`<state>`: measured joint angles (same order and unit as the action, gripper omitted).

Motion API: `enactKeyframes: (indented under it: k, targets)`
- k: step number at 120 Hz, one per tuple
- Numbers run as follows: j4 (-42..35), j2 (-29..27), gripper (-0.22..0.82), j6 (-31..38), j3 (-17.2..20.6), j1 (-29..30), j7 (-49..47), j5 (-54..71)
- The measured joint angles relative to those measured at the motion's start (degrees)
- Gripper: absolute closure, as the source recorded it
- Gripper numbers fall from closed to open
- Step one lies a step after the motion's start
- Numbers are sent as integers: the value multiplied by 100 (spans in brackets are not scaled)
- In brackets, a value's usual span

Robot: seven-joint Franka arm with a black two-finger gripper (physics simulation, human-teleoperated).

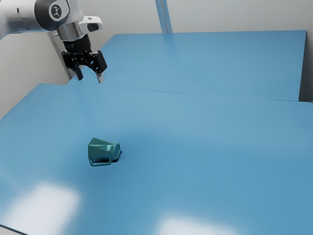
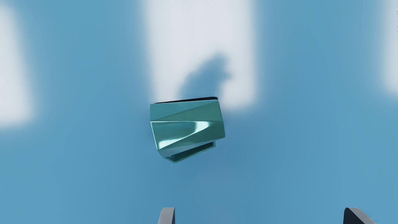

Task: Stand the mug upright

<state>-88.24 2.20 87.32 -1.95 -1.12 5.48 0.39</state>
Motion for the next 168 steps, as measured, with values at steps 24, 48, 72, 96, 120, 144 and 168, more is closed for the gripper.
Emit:
enactKeyframes:
  k: [24, 48, 72, 96, 120, 144, 168]
  targets:
    - [-114, -59, 2, 24, 2, -2, 2, -3]
    - [-419, -180, 2, 100, 40, 138, 36, -18]
    - [-972, -280, 2, 638, 46, 329, 220, -363]
    - [-1444, -333, 2, 1153, 45, 621, 516, -915]
    - [-1973, -444, 2, 1585, 46, 1256, 902, -1495]
    - [-2563, -525, 2, 2017, 26, 1987, 1367, -2134]
    - [-3129, -607, 2, 2417, -28, 2060, 1962, -2917]
